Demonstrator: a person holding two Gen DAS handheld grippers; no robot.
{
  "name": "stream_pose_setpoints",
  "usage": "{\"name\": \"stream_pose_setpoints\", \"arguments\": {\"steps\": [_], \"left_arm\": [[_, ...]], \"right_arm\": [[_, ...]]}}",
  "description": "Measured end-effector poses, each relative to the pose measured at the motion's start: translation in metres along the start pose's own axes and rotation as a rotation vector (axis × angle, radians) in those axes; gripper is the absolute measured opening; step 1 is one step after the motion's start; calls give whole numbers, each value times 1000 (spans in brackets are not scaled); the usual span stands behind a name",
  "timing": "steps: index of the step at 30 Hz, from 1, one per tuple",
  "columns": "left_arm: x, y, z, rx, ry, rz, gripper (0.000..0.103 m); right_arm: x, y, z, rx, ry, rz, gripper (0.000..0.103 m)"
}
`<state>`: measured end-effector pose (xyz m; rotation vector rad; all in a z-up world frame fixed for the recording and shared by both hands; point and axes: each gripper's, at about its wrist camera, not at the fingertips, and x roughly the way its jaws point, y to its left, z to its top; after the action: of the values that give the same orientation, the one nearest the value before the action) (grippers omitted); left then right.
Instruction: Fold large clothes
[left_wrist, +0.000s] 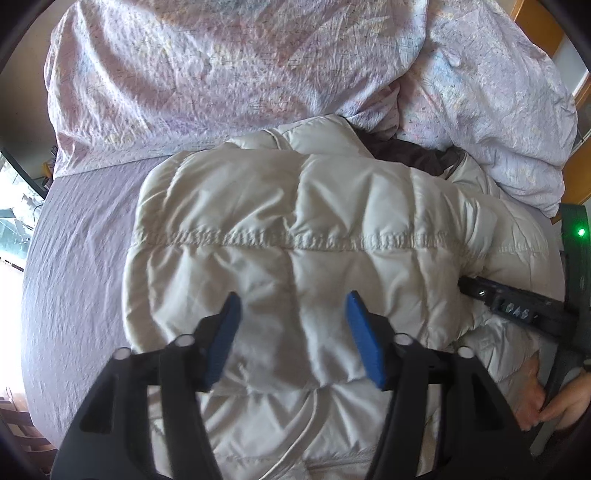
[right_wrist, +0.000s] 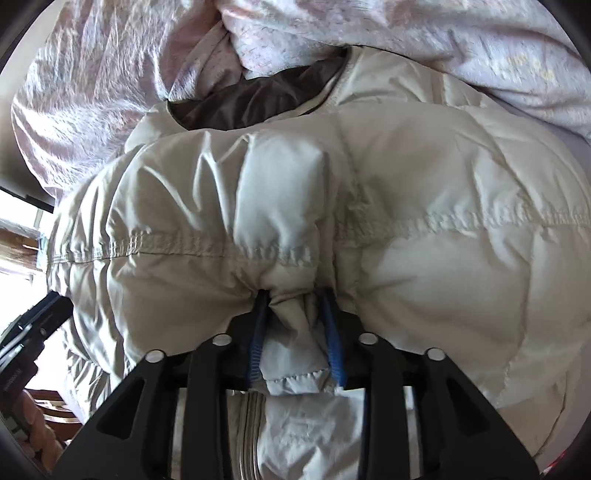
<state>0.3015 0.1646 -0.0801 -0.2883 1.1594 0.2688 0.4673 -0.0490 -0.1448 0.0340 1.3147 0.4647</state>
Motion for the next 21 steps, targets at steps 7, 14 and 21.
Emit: {"name": "stream_pose_setpoints", "arguments": {"steps": [7,14,21], "left_arm": [[-21,29,-37,14,-8,12,74],[-42,68,-104,14,18,48,76],[-47,106,-172,-58,76,44,76]], "right_arm": [[-49,-26,-32,-43,-40,22,64],[-87,-92,-88,-31,-23,-22,71],[-110,-181,-149,95,30,-48,73]]}}
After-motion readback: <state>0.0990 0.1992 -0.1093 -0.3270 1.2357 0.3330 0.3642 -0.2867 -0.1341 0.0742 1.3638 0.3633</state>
